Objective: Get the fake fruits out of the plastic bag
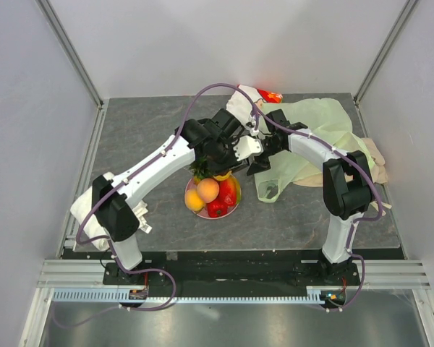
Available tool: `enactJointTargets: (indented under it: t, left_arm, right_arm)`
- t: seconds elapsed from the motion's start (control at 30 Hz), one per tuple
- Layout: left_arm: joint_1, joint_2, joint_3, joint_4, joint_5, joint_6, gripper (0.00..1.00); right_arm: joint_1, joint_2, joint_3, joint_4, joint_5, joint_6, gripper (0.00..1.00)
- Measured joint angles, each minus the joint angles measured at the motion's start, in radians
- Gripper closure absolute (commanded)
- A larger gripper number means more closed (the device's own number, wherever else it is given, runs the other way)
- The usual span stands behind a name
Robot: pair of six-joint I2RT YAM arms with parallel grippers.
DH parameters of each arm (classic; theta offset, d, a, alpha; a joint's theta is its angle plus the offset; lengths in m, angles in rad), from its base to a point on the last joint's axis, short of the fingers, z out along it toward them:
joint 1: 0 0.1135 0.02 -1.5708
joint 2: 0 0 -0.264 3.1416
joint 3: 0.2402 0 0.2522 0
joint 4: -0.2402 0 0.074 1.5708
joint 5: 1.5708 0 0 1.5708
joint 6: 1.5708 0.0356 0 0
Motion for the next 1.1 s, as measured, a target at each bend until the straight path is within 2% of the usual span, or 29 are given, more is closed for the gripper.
enactJointTargets:
  t: [0.5,0.6,0.63,0.67,0.7,1.1]
  left_arm:
    - [-0.069,-0.018,-0.015,-0.074,0.042,0.02,0.54]
    - [-0.068,-0.018,-0.015,-0.08,0.042,0.021,0.48]
    - [-0.068,-0.018,-0.015,-0.08,0.042,0.021,0.39]
    - [-0.068,-0.018,-0.015,-0.081,0.042,0.021,0.22]
    - [-0.069,-0.018,-0.015,-0.08,0.042,0.021,0.17]
    - [-0.069,-0.018,-0.015,-0.08,0.031,0.025,0.17]
  right_arm:
    - [0.0,0.013,0.002,0.001,-0.002,0.0,0.02]
    - [0.0,0.013,0.002,0.001,-0.002,0.0,0.02]
    - [0.0,0.013,0.002,0.001,-0.002,0.0,0.02]
    - [0.0,0.013,0.002,0.001,-0.002,0.0,0.02]
    - [0.0,0.013,0.002,0.001,-0.002,0.0,0.02]
    - [0.0,0.013,0.002,0.001,-0.002,0.001,0.02]
